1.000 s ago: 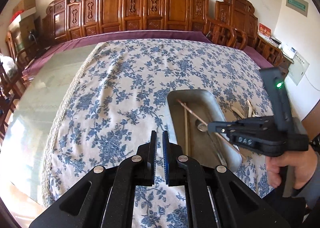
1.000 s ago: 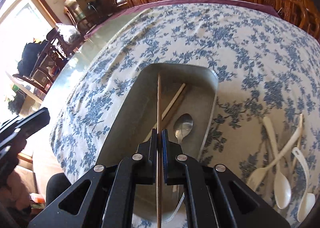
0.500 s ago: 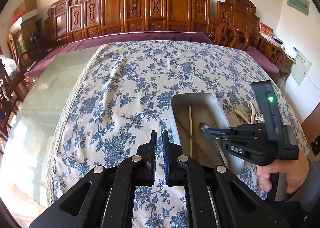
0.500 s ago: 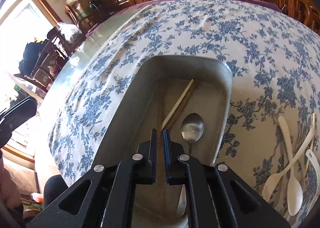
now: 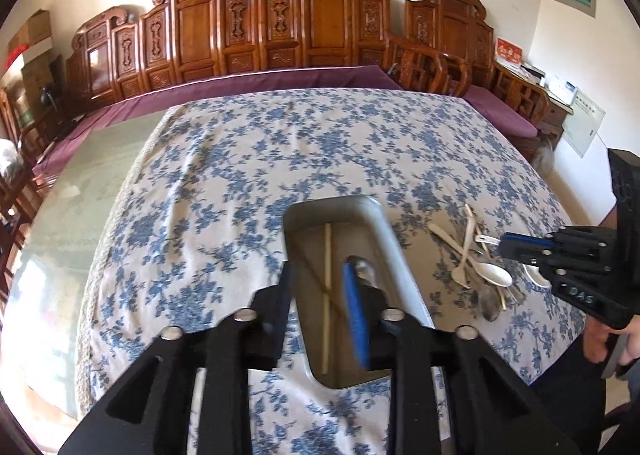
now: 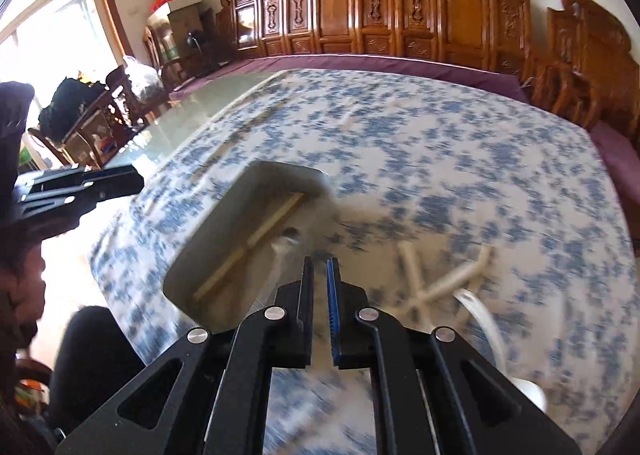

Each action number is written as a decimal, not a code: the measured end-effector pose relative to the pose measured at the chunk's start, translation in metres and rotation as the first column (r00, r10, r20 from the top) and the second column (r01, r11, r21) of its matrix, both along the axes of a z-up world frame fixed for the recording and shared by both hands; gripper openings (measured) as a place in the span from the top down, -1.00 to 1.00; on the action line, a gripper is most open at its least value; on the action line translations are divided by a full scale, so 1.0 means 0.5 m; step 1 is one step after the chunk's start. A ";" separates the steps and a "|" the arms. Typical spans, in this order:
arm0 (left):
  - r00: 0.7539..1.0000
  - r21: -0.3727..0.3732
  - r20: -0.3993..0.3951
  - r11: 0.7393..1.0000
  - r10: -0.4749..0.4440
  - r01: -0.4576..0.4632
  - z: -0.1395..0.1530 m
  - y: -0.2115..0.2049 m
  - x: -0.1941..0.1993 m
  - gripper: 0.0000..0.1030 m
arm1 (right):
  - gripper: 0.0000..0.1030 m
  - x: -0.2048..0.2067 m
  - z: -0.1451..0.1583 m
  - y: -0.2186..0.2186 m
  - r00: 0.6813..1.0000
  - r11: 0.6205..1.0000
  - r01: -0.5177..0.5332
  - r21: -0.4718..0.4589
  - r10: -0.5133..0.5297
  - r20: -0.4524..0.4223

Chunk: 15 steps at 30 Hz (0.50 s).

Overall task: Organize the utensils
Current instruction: 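Move both open tools back toward the remaining utensil pile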

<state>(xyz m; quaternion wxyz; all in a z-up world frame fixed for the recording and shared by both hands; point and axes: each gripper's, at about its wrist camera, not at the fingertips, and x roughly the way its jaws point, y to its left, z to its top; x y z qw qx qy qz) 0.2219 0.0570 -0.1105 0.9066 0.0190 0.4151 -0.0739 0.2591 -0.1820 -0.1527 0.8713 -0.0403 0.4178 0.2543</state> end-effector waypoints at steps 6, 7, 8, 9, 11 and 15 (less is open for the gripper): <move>0.998 -0.013 -0.009 0.998 -0.061 0.061 -0.008 -0.064 0.018 0.19 | 0.56 -0.004 -0.023 -0.102 0.998 0.997 0.067 -0.041 -0.068 -0.019; 0.998 -0.017 -0.014 0.997 -0.069 0.069 -0.010 -0.074 0.023 0.15 | 0.53 -0.003 -0.028 -0.113 0.997 0.996 0.073 -0.044 -0.074 -0.021; 0.997 -0.019 -0.017 0.997 -0.080 0.080 -0.013 -0.087 0.029 0.13 | 0.45 0.000 -0.035 -0.129 0.996 0.996 0.080 -0.048 -0.082 -0.025; 0.996 -0.017 -0.022 0.996 -0.089 0.089 -0.017 -0.099 0.034 0.08 | 0.40 0.001 -0.041 -0.139 0.996 0.995 0.085 -0.052 -0.087 -0.029; 0.993 -0.020 -0.036 0.994 -0.110 0.110 -0.027 -0.122 0.044 0.03 | 0.32 0.005 -0.057 -0.158 0.994 0.993 0.096 -0.061 -0.099 -0.039; 0.987 -0.017 -0.057 0.989 -0.149 0.148 -0.045 -0.165 0.061 -0.05 | 0.32 0.028 -0.099 -0.198 0.991 0.990 0.110 -0.091 -0.117 -0.070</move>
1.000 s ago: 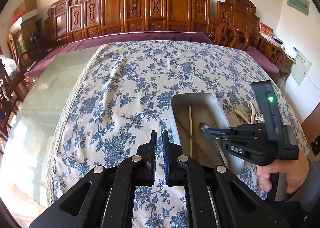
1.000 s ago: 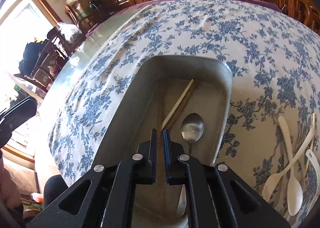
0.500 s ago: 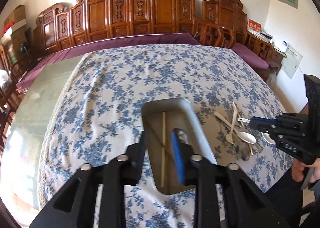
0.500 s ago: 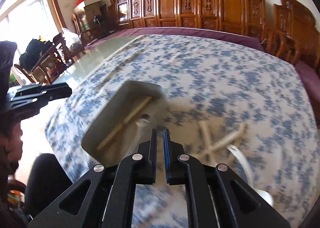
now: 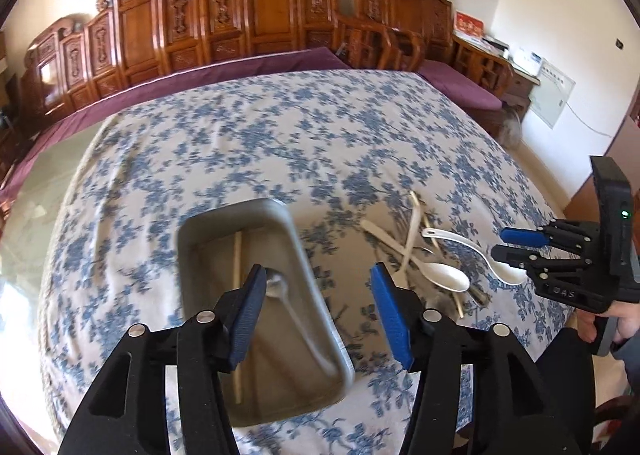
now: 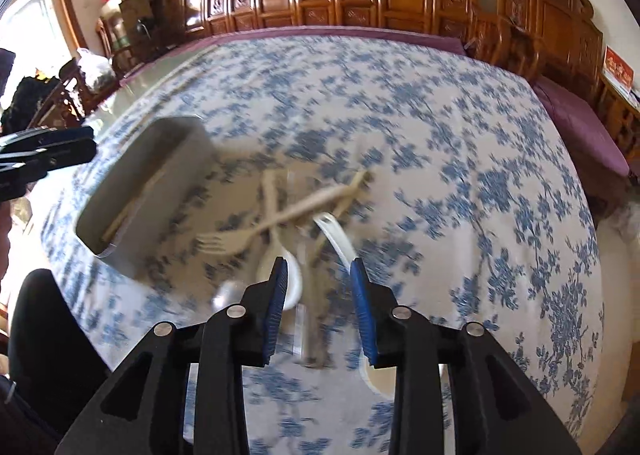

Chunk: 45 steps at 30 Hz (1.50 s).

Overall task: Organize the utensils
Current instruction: 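Move both open tools back toward the remaining utensil pile, then grasp a white plastic fork with the left tool while the right grasps a white plastic spoon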

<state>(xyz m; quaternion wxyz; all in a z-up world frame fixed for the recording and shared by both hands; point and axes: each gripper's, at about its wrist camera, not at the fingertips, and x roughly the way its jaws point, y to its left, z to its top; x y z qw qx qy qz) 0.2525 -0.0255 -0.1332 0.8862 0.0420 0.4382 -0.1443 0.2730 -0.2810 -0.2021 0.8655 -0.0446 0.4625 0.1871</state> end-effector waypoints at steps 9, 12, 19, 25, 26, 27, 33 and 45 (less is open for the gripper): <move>0.995 0.027 -0.060 0.997 -0.074 0.076 -0.047 -0.086 0.045 -0.08 | 0.32 0.055 -0.081 -0.021 0.997 0.999 -0.030 -0.026 0.028 -0.071; 0.992 0.021 -0.086 0.995 -0.093 0.096 -0.060 -0.107 0.060 -0.08 | 0.32 0.060 -0.097 -0.022 0.996 0.998 -0.042 -0.048 0.038 -0.084; 0.976 0.030 -0.139 0.984 -0.171 0.176 -0.093 -0.159 0.085 0.04 | 0.82 0.046 -0.117 -0.055 0.994 1.000 -0.012 -0.017 0.010 -0.105; 0.960 0.038 -0.200 0.977 -0.198 0.209 -0.139 -0.188 0.114 0.35 | 0.84 0.016 -0.115 -0.081 0.994 0.999 0.037 0.016 -0.035 -0.102; 0.956 0.038 -0.212 0.976 -0.202 0.215 -0.147 -0.193 0.120 0.36 | 0.84 0.013 -0.115 -0.084 0.994 0.999 0.043 0.017 -0.041 -0.101; 0.953 0.037 -0.224 0.975 -0.204 0.218 -0.154 -0.198 0.124 0.38 | 0.84 0.010 -0.116 -0.087 0.994 0.998 0.055 0.015 -0.053 -0.099; 0.937 0.041 -0.279 0.973 -0.208 0.228 -0.193 -0.217 0.144 0.51 | 0.84 0.013 -0.115 -0.094 0.992 0.996 0.082 0.018 -0.080 -0.093; 0.928 0.061 -0.317 0.972 -0.197 0.227 -0.230 -0.238 0.161 0.63 | 0.84 0.012 -0.119 -0.105 0.990 0.993 0.114 0.034 -0.110 -0.093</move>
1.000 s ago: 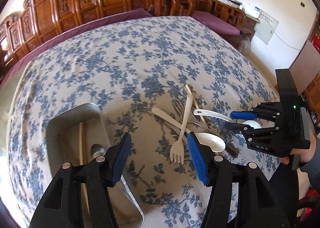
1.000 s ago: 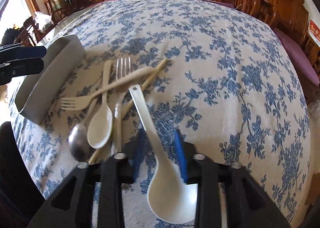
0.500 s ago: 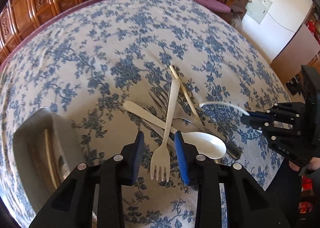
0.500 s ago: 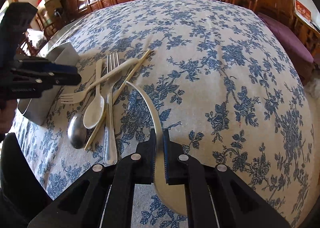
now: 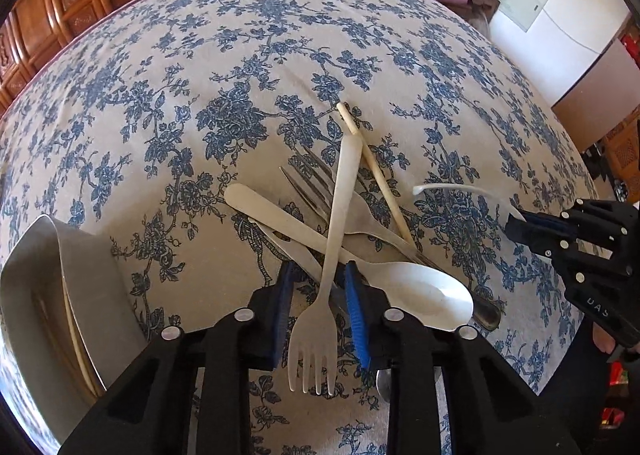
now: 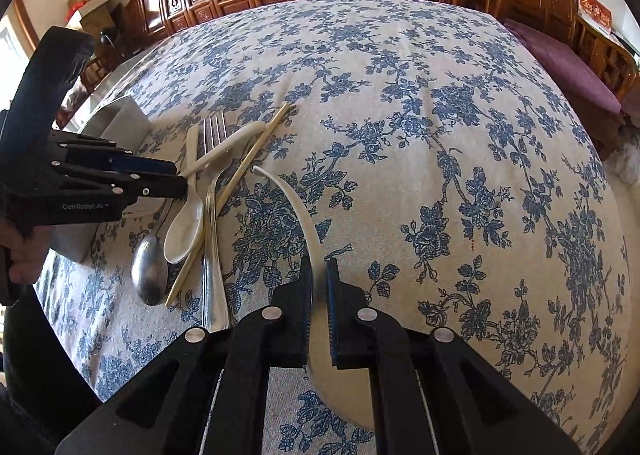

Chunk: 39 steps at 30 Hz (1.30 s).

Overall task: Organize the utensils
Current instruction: 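Grasp a white plastic fork with the left tool while the right grasps a white plastic spoon, then carry the white fork into the grey tray and open the left tool while the right carries its spoon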

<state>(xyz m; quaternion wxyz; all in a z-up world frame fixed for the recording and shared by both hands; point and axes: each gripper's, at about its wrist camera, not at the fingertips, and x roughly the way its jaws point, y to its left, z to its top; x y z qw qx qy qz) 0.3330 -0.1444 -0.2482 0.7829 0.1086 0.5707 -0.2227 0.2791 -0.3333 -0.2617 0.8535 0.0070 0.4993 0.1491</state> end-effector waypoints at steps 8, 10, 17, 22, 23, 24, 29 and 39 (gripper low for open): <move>1.000 -0.012 -0.001 1.000 0.020 -0.020 0.010 0.011 -0.012 0.90 | 0.84 -0.003 0.001 0.001 1.000 1.000 0.004 -0.002 -0.004 -0.001; 1.000 -0.006 0.000 1.000 0.022 -0.022 0.013 0.016 -0.020 0.90 | 0.84 -0.006 0.002 0.001 1.000 1.000 0.011 0.001 -0.011 0.000; 0.998 -0.034 0.043 0.999 0.044 -0.043 0.063 0.040 -0.049 0.90 | 0.88 -0.027 0.022 0.000 1.000 1.000 0.020 0.011 -0.020 0.005; 0.994 -0.056 0.086 0.997 0.060 -0.056 0.113 0.053 -0.079 0.90 | 0.91 -0.037 0.047 0.007 1.000 1.000 0.020 0.017 -0.020 0.024; 0.993 -0.061 0.095 0.996 0.063 -0.057 0.122 0.056 -0.086 0.91 | 0.91 -0.038 0.052 0.010 0.999 1.000 0.017 0.018 -0.017 0.029; 0.993 -0.064 0.101 0.996 0.065 -0.059 0.128 0.057 -0.090 0.91 | 0.91 -0.037 0.056 0.013 0.999 1.000 0.013 0.013 -0.013 0.034; 0.988 -0.082 0.131 0.994 0.081 -0.071 0.165 0.073 -0.115 0.90 | 0.92 -0.035 0.071 0.022 0.999 1.000 0.014 0.017 -0.015 0.046; 0.972 -0.120 0.192 0.986 0.135 -0.113 0.236 0.145 -0.160 0.90 | 0.92 -0.055 0.142 0.060 0.995 0.999 -0.012 0.040 0.008 0.099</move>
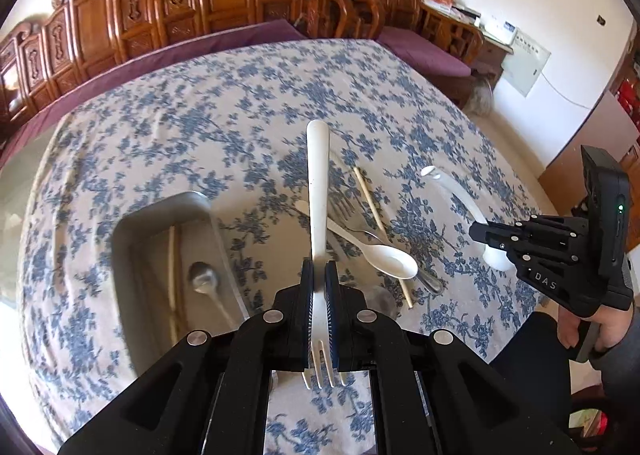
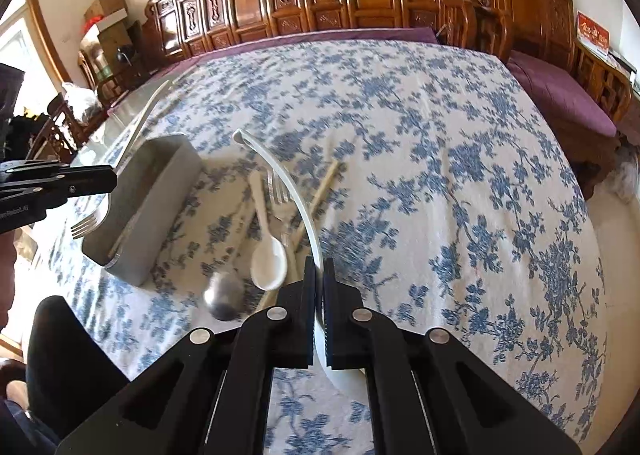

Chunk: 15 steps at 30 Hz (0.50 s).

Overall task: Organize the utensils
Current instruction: 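Carry the white fork into the grey tray and open the left tool while the right carries its spoon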

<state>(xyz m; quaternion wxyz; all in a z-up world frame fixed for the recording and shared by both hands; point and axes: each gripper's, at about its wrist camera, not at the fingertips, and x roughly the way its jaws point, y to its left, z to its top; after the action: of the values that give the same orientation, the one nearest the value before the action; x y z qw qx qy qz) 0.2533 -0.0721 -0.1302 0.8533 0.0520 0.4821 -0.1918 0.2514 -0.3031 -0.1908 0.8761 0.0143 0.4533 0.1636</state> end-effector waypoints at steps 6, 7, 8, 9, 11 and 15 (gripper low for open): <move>0.999 -0.009 0.025 0.999 0.048 -0.048 0.021 0.064 -0.012 0.90 | 0.91 -0.008 0.025 0.049 0.999 0.999 -0.030 0.020 0.030 0.017; 0.998 -0.009 0.026 0.998 0.056 -0.055 0.022 0.075 -0.012 0.90 | 0.91 -0.008 0.027 0.058 0.999 0.999 -0.036 0.022 0.036 0.017; 0.997 -0.010 0.026 0.998 0.067 -0.066 0.022 0.089 -0.012 0.90 | 0.91 -0.009 0.028 0.065 0.999 0.999 -0.040 0.024 0.039 0.018; 0.997 -0.009 0.025 0.997 0.074 -0.074 0.021 0.098 -0.012 0.90 | 0.91 -0.008 0.030 0.077 0.999 0.999 -0.048 0.026 0.047 0.017; 0.996 -0.010 0.024 0.996 0.089 -0.089 0.018 0.117 -0.011 0.90 | 0.91 -0.008 0.033 0.093 0.998 0.998 -0.058 0.028 0.058 0.018; 0.993 -0.014 0.014 0.993 0.120 -0.120 0.003 0.155 -0.002 0.90 | 0.91 -0.006 0.038 0.131 0.996 0.996 -0.088 0.027 0.087 0.016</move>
<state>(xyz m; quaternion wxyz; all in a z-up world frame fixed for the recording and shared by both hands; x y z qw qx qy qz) 0.2522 0.0053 -0.1287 0.8673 0.0187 0.4765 -0.1430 0.2486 -0.2375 -0.1719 0.8712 0.0053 0.4445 0.2082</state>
